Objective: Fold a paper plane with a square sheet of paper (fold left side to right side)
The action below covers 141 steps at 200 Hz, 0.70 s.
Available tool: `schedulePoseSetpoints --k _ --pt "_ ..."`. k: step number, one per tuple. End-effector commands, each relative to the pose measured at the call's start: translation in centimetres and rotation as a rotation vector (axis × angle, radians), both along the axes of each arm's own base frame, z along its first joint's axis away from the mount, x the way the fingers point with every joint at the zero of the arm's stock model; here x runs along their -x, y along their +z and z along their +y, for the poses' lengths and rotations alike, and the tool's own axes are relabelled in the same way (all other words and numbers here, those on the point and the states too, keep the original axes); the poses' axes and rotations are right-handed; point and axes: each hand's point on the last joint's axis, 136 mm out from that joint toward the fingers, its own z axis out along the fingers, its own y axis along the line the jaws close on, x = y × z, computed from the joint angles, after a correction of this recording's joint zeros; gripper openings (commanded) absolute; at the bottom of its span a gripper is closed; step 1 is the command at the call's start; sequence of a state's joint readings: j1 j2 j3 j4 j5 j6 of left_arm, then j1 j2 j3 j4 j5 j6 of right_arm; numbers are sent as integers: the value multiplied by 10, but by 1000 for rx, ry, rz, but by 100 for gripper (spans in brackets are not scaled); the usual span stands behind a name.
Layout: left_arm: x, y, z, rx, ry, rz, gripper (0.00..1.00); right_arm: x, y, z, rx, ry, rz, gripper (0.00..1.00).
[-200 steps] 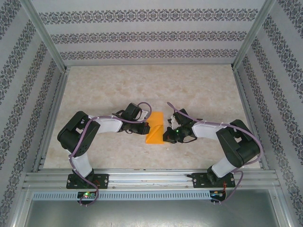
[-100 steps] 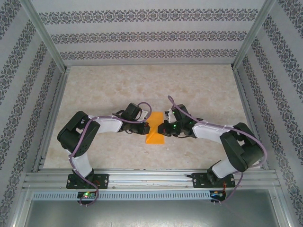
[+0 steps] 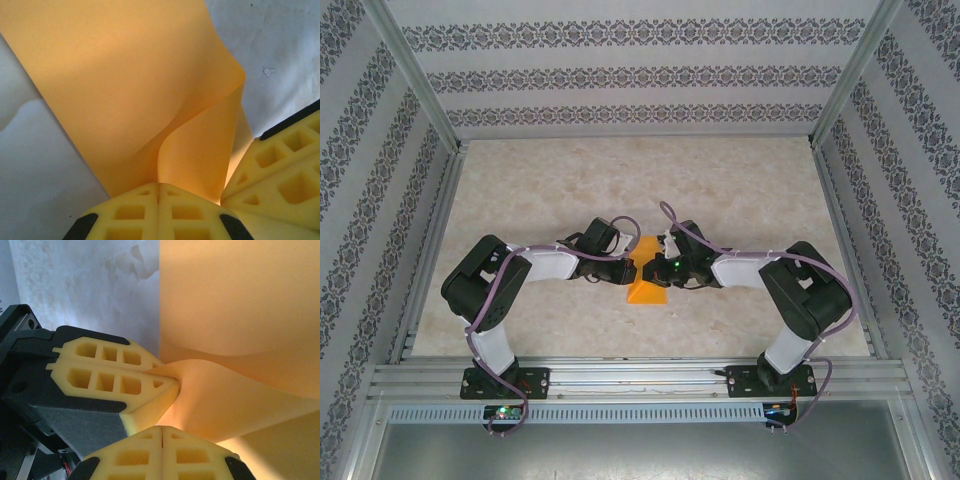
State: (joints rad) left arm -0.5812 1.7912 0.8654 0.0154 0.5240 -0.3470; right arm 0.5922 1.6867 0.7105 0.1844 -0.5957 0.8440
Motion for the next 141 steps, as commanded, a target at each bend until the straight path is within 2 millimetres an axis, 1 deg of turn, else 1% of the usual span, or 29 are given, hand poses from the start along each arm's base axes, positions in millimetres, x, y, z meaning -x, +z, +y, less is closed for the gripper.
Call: schedulePoseSetpoints --k 1,24,73,141 --pt "6 -17 12 -51 5 26 0 -4 4 9 -25 9 -7 0" --pt "6 -17 12 -52 4 26 0 -5 0 9 -17 7 1 0" --pt "6 -17 14 -61 6 24 0 -1 -14 3 25 -4 32 0" --pt "6 -21 16 -78 6 27 0 11 -32 -8 83 -1 72 0"
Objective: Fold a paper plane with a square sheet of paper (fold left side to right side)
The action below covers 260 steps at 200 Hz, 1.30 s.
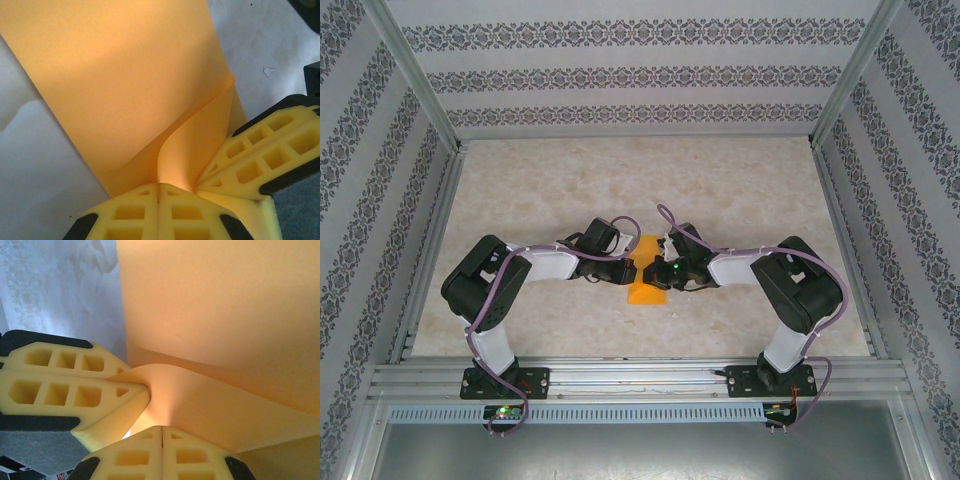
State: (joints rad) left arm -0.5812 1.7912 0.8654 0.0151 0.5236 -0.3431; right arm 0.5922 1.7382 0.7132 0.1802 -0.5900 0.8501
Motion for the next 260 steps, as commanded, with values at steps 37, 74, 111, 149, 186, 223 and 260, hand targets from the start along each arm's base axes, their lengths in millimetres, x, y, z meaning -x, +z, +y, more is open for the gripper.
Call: schedulePoseSetpoints --k 37,74,111,149,186,223,260 --pt "6 -21 16 -77 9 31 0 13 -22 -12 89 3 51 0" --pt "3 -14 14 -60 18 16 1 21 -32 -18 120 2 82 0" --pt "-8 16 8 -25 32 -40 14 22 -32 -20 127 -3 87 0" --pt "-22 62 13 -10 64 -137 27 23 -33 -20 129 -1 89 0" --pt "-12 87 24 -4 85 -145 24 22 -32 -20 128 -3 87 0" --pt "22 83 13 101 85 -4 17 22 -33 -20 129 -1 87 0" --pt "47 68 -12 173 57 124 15 23 -33 -19 129 2 88 0"
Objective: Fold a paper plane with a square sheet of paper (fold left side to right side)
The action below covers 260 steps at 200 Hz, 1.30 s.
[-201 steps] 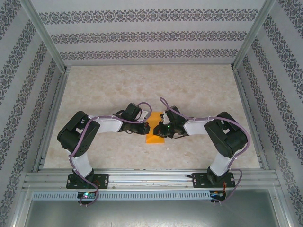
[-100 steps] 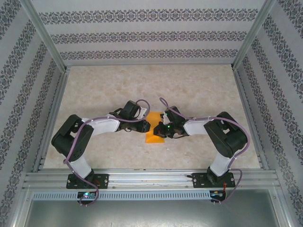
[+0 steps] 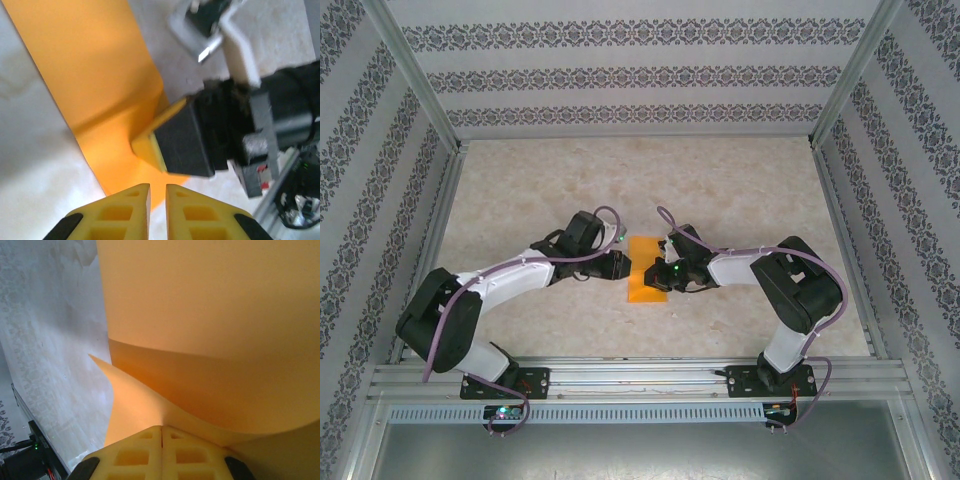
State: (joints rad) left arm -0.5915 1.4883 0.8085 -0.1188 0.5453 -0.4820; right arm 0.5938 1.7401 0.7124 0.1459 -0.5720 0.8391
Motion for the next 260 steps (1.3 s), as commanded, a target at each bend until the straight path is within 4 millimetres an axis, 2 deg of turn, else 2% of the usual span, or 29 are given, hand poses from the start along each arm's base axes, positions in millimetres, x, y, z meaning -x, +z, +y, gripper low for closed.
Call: schedulePoseSetpoints --k 1,57,121,178,260 --pt "20 -7 -22 73 -26 114 15 20 -26 -15 95 3 73 0" --pt "27 -39 -32 33 -38 182 12 19 -27 -15 96 2 76 0" --pt "31 -63 -22 -39 -29 207 11 19 -28 -14 99 8 83 0" --pt "34 -76 -16 -78 -20 222 11 19 -28 -13 101 11 86 0" --pt "37 -84 -13 -95 -23 242 11 19 -28 -13 102 14 87 0"
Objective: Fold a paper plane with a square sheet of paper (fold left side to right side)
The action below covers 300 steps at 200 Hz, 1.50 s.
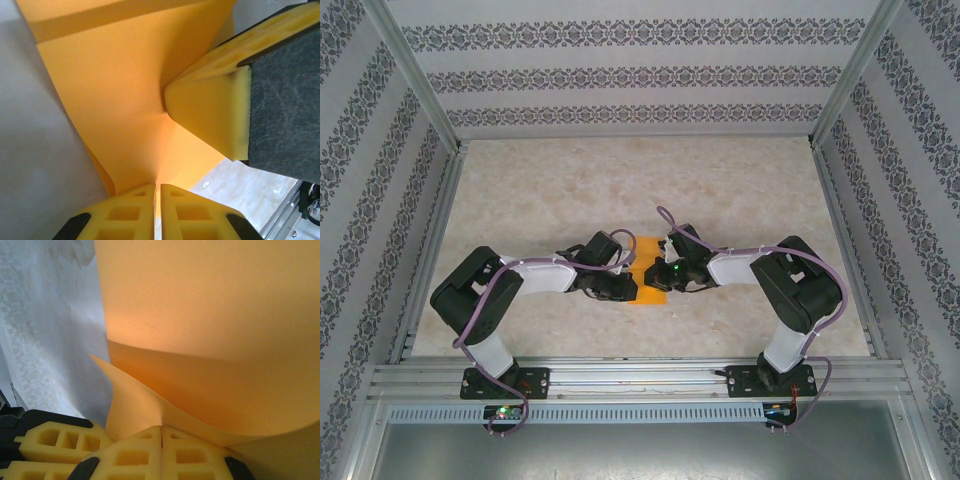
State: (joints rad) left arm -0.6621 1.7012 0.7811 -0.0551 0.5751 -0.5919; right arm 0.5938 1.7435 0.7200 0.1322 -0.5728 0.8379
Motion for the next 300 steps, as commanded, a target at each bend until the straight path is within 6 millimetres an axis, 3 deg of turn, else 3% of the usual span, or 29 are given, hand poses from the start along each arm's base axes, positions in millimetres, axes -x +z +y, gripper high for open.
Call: schedulePoseSetpoints --k 1,54,98,129,217,257,300 --pt "6 -11 2 -23 -18 11 11 19 -27 -13 98 14 79 0" --pt "10 -19 3 -36 -23 39 10 18 -22 -10 79 25 65 0" --pt "12 -24 8 -68 -15 50 7 3 13 2 -7 28 -45 0" --pt "12 -27 10 -83 -10 52 6 4 23 7 -24 41 -82 0" --pt "13 -29 16 -125 3 68 5 12 -3 12 55 34 -30 0" --pt "15 -31 19 -145 9 85 4 13 -16 0 132 23 -12 0" --pt "19 -39 26 -189 21 115 2 8 -18 -10 160 12 -16 0"
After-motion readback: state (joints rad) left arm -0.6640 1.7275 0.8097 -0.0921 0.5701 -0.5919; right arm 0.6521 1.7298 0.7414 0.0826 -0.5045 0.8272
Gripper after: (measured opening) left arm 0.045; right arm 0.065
